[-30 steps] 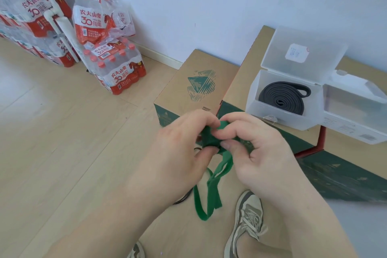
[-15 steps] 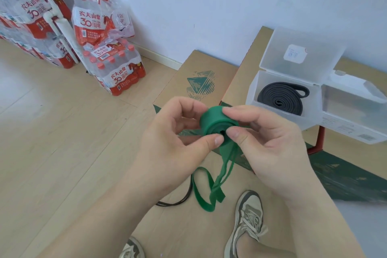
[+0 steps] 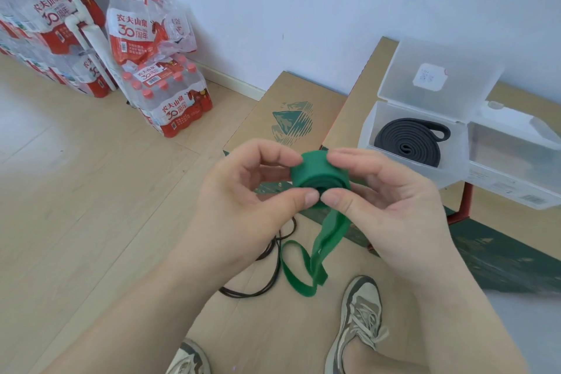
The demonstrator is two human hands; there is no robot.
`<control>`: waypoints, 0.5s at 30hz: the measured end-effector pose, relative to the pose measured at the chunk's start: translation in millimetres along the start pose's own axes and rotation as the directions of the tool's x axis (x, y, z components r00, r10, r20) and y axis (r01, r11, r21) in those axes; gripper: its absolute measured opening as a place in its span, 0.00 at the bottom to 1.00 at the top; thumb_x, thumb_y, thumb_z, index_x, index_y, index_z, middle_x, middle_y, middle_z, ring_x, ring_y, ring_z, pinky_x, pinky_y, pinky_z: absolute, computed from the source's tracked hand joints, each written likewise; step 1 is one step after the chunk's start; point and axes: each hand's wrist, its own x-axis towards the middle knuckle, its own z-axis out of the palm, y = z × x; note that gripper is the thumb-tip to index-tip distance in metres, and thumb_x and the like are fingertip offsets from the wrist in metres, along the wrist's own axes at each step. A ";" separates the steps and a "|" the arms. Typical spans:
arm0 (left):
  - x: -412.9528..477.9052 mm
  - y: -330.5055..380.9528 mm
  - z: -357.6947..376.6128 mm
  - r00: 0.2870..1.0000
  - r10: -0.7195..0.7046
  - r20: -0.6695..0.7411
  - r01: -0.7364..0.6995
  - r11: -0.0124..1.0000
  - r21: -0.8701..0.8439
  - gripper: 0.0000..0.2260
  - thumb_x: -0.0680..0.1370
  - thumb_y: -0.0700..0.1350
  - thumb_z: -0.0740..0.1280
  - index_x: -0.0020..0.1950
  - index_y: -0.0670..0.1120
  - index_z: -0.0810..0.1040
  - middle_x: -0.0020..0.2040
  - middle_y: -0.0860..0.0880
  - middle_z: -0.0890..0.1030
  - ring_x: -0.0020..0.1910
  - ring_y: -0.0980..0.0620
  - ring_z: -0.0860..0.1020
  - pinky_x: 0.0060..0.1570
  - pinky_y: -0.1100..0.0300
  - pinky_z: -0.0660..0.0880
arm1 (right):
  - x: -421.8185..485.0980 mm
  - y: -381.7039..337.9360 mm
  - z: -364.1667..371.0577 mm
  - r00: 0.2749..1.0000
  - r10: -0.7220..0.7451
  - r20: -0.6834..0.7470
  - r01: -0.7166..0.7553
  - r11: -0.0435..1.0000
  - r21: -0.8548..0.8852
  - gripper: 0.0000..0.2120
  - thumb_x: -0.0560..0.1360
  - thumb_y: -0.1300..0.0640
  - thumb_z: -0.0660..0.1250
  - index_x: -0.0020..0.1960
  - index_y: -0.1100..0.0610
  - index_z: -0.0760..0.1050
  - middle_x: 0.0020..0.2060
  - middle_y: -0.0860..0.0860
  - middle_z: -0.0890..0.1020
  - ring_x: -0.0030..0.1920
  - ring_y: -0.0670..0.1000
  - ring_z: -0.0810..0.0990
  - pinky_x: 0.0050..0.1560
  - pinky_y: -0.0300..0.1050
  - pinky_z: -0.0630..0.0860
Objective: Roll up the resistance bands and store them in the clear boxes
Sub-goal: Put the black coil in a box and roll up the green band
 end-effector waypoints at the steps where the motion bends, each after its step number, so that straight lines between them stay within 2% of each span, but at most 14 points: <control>1: 0.1 0.6 0.9 1.000 0.004 -0.005 -0.004 0.998 -0.063 0.18 0.69 0.34 0.81 0.51 0.52 0.82 0.50 0.49 0.87 0.54 0.47 0.85 0.50 0.54 0.83 | 0.2 -1.8 1.2 1.000 0.006 0.009 -0.006 1.000 0.025 0.18 0.70 0.64 0.79 0.55 0.48 0.86 0.57 0.53 0.87 0.58 0.54 0.86 0.60 0.47 0.82; 3: 0.0 1.5 2.7 0.999 -0.040 -0.001 0.039 0.978 -0.205 0.20 0.68 0.36 0.80 0.56 0.51 0.82 0.53 0.47 0.86 0.55 0.46 0.85 0.51 0.56 0.83 | 0.2 -4.4 6.3 0.999 0.013 -0.033 -0.011 0.998 0.055 0.19 0.72 0.68 0.76 0.56 0.47 0.86 0.54 0.51 0.88 0.55 0.52 0.87 0.56 0.42 0.82; 5: 0.5 0.4 4.9 0.996 -0.090 0.014 0.091 0.971 -0.222 0.23 0.70 0.36 0.78 0.62 0.50 0.81 0.54 0.48 0.86 0.55 0.49 0.85 0.52 0.58 0.82 | -0.4 -1.7 9.5 0.993 -0.009 -0.119 0.009 1.000 -0.002 0.19 0.71 0.70 0.77 0.54 0.49 0.85 0.50 0.48 0.89 0.53 0.50 0.88 0.53 0.40 0.83; 6: 1.1 -1.9 5.4 0.996 -0.084 0.021 0.086 0.985 -0.148 0.23 0.71 0.35 0.78 0.62 0.52 0.80 0.55 0.49 0.86 0.56 0.50 0.85 0.52 0.59 0.82 | -0.6 0.6 9.7 0.990 -0.020 -0.142 0.014 0.999 -0.040 0.18 0.71 0.71 0.77 0.52 0.49 0.85 0.50 0.48 0.89 0.53 0.50 0.88 0.54 0.42 0.83; 8: 1.3 -5.3 3.9 1.000 -0.014 0.027 0.011 0.995 0.101 0.21 0.73 0.35 0.77 0.61 0.55 0.80 0.55 0.55 0.85 0.56 0.54 0.84 0.53 0.62 0.82 | -0.9 6.0 7.0 0.990 -0.061 -0.129 0.041 0.987 -0.154 0.18 0.71 0.71 0.77 0.49 0.48 0.86 0.51 0.45 0.88 0.55 0.51 0.87 0.57 0.46 0.83; 9: 1.0 -5.9 2.9 0.998 0.054 0.040 -0.062 0.968 0.242 0.21 0.73 0.35 0.77 0.60 0.55 0.80 0.55 0.58 0.84 0.57 0.55 0.83 0.53 0.63 0.82 | -1.0 8.4 5.4 0.992 -0.096 -0.086 0.073 0.968 -0.242 0.18 0.71 0.72 0.77 0.48 0.49 0.86 0.52 0.43 0.87 0.56 0.50 0.86 0.58 0.45 0.82; 11: 0.2 -9.4 3.0 0.972 0.181 0.147 -0.230 0.854 0.466 0.23 0.73 0.36 0.76 0.64 0.53 0.80 0.58 0.59 0.81 0.60 0.57 0.81 0.54 0.60 0.82 | -2.1 10.6 5.0 0.990 -0.138 0.024 0.137 0.914 -0.382 0.18 0.72 0.74 0.75 0.47 0.51 0.86 0.52 0.42 0.85 0.56 0.47 0.84 0.57 0.39 0.80; 13: -1.0 -10.7 5.0 0.959 0.183 0.217 -0.272 0.812 0.516 0.23 0.73 0.35 0.76 0.66 0.52 0.80 0.58 0.58 0.81 0.59 0.56 0.80 0.55 0.57 0.81 | -3.3 11.8 5.9 0.988 -0.135 0.076 0.154 0.901 -0.405 0.18 0.71 0.74 0.75 0.47 0.51 0.87 0.52 0.43 0.85 0.56 0.47 0.84 0.56 0.38 0.80; 15: 0.2 -8.7 5.4 0.975 0.150 0.164 -0.210 0.864 0.457 0.23 0.72 0.35 0.77 0.63 0.54 0.82 0.54 0.59 0.82 0.57 0.56 0.81 0.54 0.59 0.82 | -2.4 13.8 5.1 0.991 -0.111 0.074 0.130 0.930 -0.344 0.17 0.70 0.72 0.76 0.47 0.50 0.87 0.54 0.44 0.85 0.57 0.49 0.84 0.58 0.46 0.82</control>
